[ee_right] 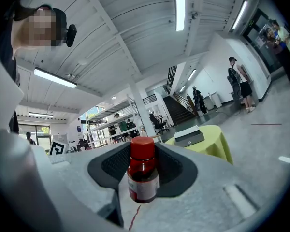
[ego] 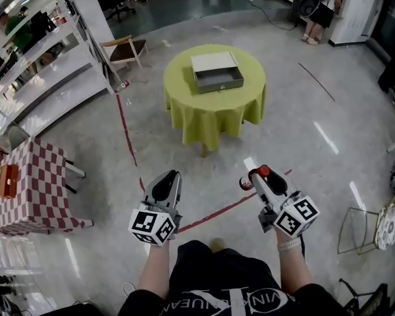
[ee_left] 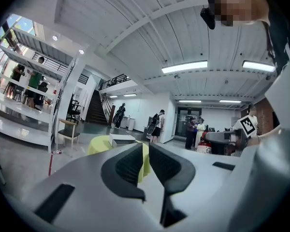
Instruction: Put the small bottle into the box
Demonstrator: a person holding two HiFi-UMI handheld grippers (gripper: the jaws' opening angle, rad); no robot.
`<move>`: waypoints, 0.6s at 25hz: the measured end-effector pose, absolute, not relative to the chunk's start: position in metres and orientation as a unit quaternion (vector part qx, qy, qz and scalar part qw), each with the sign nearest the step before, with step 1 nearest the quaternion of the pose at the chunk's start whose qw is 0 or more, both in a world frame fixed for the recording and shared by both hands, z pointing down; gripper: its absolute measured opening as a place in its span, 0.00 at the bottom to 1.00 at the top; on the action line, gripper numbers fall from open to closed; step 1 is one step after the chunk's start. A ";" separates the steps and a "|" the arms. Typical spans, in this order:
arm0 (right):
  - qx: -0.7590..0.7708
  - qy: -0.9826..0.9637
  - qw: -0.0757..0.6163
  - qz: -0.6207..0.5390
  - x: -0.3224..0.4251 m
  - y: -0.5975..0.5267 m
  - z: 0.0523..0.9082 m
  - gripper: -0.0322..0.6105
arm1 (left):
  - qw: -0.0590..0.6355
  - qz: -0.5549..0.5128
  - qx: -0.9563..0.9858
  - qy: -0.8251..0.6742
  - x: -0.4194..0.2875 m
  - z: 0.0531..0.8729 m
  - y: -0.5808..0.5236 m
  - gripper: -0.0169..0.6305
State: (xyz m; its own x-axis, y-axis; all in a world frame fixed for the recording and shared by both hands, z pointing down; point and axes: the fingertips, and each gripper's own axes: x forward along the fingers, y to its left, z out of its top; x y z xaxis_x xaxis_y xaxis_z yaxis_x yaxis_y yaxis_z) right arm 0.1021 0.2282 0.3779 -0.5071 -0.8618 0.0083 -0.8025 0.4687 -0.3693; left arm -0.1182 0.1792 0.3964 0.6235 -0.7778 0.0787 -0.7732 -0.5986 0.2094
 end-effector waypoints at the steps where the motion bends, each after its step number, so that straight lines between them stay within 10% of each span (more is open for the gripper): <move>1: -0.488 0.852 0.090 -0.167 0.104 0.224 0.379 0.28 | 0.113 -0.009 0.894 -0.434 -0.116 0.397 0.175 0.09; 15: -0.497 0.845 0.081 -0.180 0.130 0.130 0.395 0.28 | 0.132 -0.010 0.894 -0.427 -0.093 0.421 0.075 0.09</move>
